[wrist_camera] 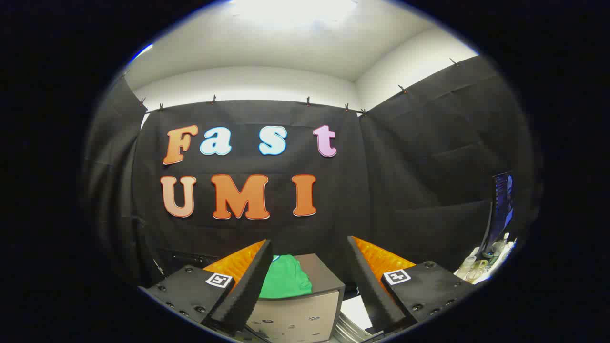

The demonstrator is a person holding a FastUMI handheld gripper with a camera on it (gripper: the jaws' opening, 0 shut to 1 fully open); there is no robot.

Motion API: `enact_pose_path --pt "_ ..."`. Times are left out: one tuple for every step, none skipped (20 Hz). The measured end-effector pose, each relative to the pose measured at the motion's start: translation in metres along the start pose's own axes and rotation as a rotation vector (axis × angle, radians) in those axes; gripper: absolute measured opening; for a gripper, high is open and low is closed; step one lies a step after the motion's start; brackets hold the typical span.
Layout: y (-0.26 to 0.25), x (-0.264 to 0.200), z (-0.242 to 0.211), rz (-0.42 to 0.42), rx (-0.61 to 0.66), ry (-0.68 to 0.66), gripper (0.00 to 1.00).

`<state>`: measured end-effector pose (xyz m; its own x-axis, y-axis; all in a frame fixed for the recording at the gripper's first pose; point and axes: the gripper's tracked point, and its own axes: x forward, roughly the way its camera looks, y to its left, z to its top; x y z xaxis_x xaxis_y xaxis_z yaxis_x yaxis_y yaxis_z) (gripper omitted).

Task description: Put the clothes into the washing machine and then close the washing machine lid.

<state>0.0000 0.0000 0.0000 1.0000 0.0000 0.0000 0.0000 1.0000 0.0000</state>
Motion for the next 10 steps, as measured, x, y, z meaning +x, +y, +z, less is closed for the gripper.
enact_pose_path --pt "-0.002 0.003 -0.001 0.009 -0.004 0.008 0.99" --pt "-0.003 0.008 -0.003 0.019 -0.006 0.020 0.99" --pt "-0.002 0.011 -0.005 0.031 -0.005 0.027 0.99" --pt "-0.002 0.016 -0.006 0.033 0.000 0.035 0.99" --pt "-0.003 0.020 -0.007 0.041 0.005 0.040 0.99" --pt "-0.002 0.025 -0.008 0.049 0.007 0.043 0.99" --pt "0.001 0.029 -0.008 0.059 0.005 0.039 0.99" --pt "0.003 0.034 -0.009 0.066 0.000 0.035 0.99" --pt "0.004 0.036 -0.010 0.071 -0.007 0.037 0.99" --pt "0.007 0.039 -0.013 0.074 -0.012 0.041 0.99"
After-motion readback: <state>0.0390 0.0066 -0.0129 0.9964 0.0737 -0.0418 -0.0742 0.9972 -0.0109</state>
